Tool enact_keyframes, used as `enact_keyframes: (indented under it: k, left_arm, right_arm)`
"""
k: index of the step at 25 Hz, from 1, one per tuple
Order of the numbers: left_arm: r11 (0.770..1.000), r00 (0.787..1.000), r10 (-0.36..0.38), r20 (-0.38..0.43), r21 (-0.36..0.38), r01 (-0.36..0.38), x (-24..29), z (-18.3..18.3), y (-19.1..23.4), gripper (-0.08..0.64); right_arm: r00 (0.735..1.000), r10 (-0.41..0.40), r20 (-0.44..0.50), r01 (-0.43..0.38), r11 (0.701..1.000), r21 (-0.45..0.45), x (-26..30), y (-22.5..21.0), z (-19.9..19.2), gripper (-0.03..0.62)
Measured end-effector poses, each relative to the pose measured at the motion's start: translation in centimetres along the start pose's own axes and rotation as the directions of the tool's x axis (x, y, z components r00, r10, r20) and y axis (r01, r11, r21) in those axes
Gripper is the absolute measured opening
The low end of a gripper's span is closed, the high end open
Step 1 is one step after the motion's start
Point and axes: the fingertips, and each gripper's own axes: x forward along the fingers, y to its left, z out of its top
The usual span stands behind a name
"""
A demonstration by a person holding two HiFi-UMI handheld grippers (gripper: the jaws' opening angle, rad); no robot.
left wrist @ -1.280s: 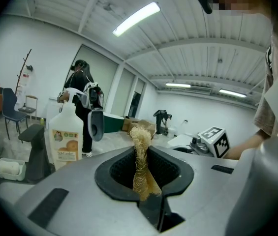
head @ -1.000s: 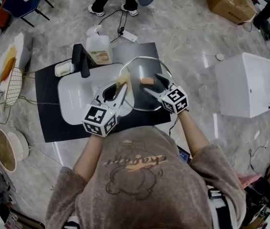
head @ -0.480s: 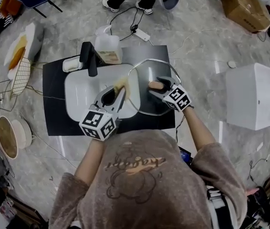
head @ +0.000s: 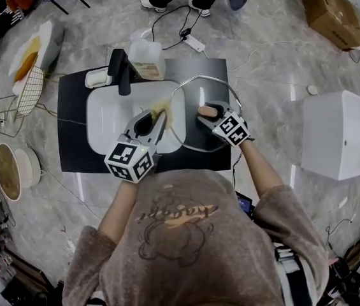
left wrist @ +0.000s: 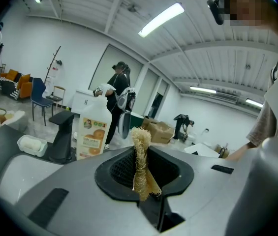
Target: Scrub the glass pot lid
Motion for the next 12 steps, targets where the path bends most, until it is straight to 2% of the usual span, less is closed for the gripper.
enact_keyframes:
  k: [7,12]
  left_arm:
    - [1.0,1.0,0.007,-0.003,-0.007,-0.007,-0.7,-0.7,-0.2,0.067]
    - [1.0,1.0,0.001,0.012,-0.007,-0.001,-1.0,-0.3,-0.2,0.067]
  right_arm:
    - [1.0,0.022,-0.018,-0.023,0.998,-0.061,0.1,0.6,-0.2,0.189]
    - [1.0,0.009,0.005,-0.009,1.0,-0.006,-1.3,0.5,0.7,0.181]
